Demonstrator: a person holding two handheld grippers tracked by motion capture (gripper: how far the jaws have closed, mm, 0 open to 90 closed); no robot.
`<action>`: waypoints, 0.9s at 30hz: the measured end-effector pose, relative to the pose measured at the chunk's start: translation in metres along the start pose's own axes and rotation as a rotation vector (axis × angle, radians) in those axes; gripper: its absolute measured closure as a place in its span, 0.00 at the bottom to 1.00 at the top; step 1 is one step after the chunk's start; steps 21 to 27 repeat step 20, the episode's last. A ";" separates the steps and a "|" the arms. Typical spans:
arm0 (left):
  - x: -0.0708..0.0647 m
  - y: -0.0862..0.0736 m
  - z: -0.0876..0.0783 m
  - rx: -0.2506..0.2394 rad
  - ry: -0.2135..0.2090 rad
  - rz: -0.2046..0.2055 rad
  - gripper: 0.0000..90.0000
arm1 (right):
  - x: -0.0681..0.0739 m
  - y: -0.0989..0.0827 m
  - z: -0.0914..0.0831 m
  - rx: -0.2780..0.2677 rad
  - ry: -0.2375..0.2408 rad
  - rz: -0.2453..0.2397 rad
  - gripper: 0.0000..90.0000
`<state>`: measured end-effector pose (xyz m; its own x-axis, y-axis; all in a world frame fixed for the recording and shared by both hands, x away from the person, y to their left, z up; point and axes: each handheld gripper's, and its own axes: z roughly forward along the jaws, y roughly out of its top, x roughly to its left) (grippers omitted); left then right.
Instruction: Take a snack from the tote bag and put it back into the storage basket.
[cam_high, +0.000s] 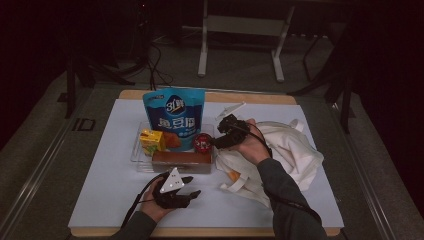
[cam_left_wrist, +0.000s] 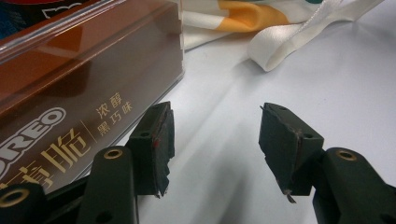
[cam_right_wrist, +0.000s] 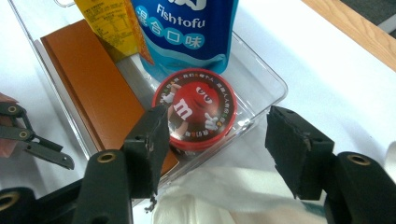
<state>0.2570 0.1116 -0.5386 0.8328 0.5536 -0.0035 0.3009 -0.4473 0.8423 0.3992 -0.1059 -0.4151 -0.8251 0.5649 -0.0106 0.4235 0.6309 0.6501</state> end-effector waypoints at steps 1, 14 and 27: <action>0.000 0.000 0.000 0.000 0.000 0.000 0.50 | 0.000 0.000 0.000 0.000 0.000 0.000 0.44; 0.001 0.000 0.000 0.002 0.000 -0.005 0.50 | -0.005 -0.021 -0.024 -0.076 0.010 0.055 0.45; 0.001 0.000 0.000 0.003 0.000 -0.008 0.50 | -0.007 -0.035 -0.035 -0.091 -0.015 0.083 0.45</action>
